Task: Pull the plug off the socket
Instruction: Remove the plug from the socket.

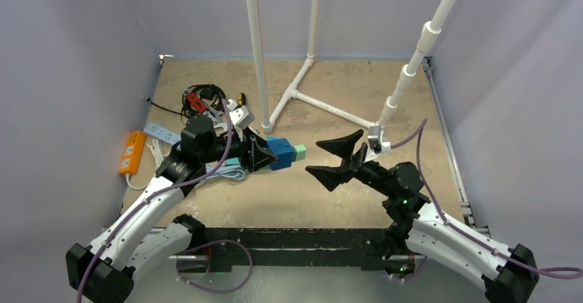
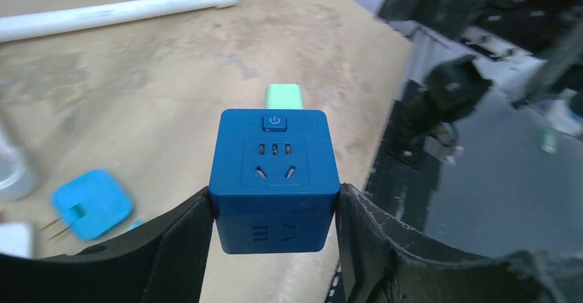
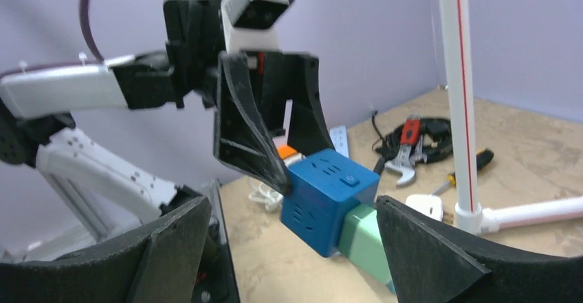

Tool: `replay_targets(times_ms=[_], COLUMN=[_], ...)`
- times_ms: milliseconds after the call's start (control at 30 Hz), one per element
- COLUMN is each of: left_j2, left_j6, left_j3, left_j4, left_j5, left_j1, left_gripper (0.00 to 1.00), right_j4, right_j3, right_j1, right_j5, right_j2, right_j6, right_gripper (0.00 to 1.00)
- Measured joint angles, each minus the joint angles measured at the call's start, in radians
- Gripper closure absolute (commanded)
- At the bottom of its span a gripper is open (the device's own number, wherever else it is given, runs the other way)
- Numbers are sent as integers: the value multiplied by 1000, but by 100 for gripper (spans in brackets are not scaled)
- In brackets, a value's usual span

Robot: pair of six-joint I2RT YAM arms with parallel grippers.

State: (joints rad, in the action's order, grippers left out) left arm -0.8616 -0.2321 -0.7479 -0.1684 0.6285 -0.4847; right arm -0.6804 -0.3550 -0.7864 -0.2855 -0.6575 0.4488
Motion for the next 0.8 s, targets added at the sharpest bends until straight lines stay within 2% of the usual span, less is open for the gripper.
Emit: replay_targets(times_ms=[133,233,367,467,633,733,800], left_j2=[-24,-26,-26,-26,-26,-26,-26], left_j6=[-36,-49,-64,-66,-72,-73,-75], left_j3=[10,10,10,10,10,10,10], left_j4=[81,118,144,154,161,164,167], left_j5=[180,262,327,359,385,396,408], left_j1=[-3,-15,-31,-35,-45,-47,-49], left_gripper=[100,100,100,100,100,100,100], right_j4=[38,68,84,67,43,32,28], right_j3=[10,29,39,46,47,47,47], right_j1=[0,0,0,0,0,0,0], right_j5=[-55,-77,-104,-154,-247,-292,-309], right_j2=[-5,-13,0,16,-3,-29,-43], right_j6=[-27,-29,-26,-22,-21,-20,-18], right_gripper=[8,7,6,11,28,46,55])
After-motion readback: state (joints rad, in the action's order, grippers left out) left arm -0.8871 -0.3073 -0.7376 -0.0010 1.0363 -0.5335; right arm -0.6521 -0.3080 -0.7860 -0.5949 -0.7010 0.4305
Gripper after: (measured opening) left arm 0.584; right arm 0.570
